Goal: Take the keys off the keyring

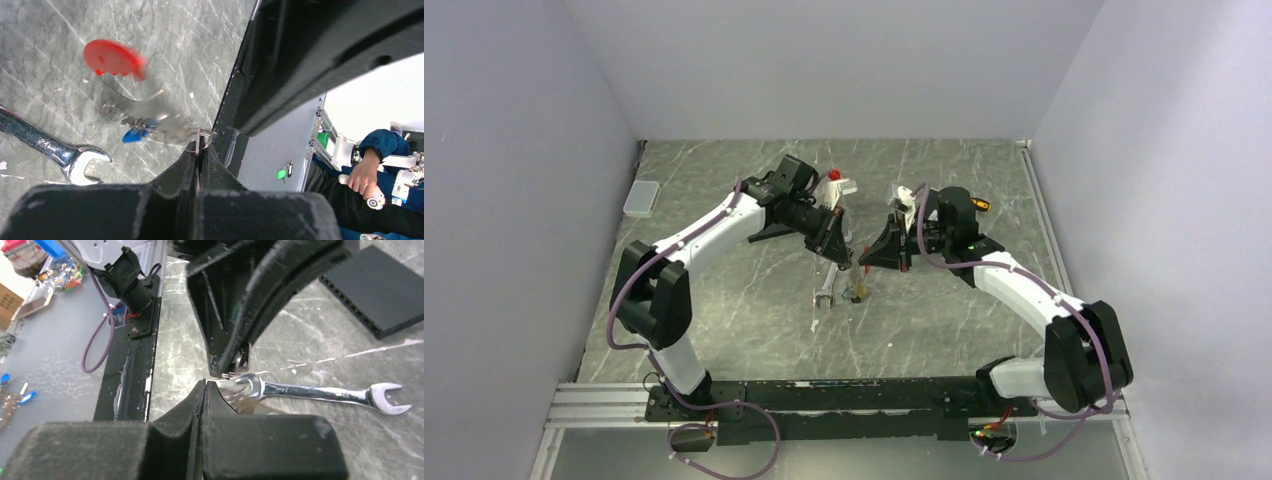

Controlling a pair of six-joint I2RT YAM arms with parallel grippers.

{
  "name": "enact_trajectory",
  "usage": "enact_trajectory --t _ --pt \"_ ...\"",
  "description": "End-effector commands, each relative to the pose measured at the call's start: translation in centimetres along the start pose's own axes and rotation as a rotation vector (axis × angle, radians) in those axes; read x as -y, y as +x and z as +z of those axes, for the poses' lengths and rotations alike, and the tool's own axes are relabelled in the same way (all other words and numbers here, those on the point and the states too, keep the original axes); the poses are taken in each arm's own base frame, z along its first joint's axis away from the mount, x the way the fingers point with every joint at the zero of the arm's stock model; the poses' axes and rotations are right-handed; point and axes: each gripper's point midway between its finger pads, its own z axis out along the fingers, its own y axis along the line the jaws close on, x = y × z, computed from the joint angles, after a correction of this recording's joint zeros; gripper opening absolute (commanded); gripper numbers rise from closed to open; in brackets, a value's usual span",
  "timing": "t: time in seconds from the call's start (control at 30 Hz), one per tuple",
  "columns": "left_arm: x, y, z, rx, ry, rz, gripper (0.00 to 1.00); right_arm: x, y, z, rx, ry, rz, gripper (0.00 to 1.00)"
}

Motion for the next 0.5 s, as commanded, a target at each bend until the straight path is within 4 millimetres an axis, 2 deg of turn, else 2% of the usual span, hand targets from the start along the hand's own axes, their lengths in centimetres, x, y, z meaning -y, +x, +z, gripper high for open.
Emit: enact_trajectory --t 0.0,0.27,0.43,0.47 --pt "0.4 -1.1 -0.1 0.026 0.015 0.025 0.0 -1.8 -1.7 -0.3 0.033 -0.046 -0.197 0.0" --pt "0.9 -1.0 0.0 0.02 0.031 0.034 0.0 -1.4 -0.8 -0.4 0.014 -0.013 -0.252 0.0" --pt "1.0 -0.9 -0.2 0.023 0.027 0.048 0.0 -0.3 -1.0 -0.2 0.015 0.037 -0.189 0.0" --pt "1.0 -0.9 -0.2 0.024 0.025 0.049 0.0 0.0 -1.0 -0.1 0.011 0.042 -0.171 0.03"
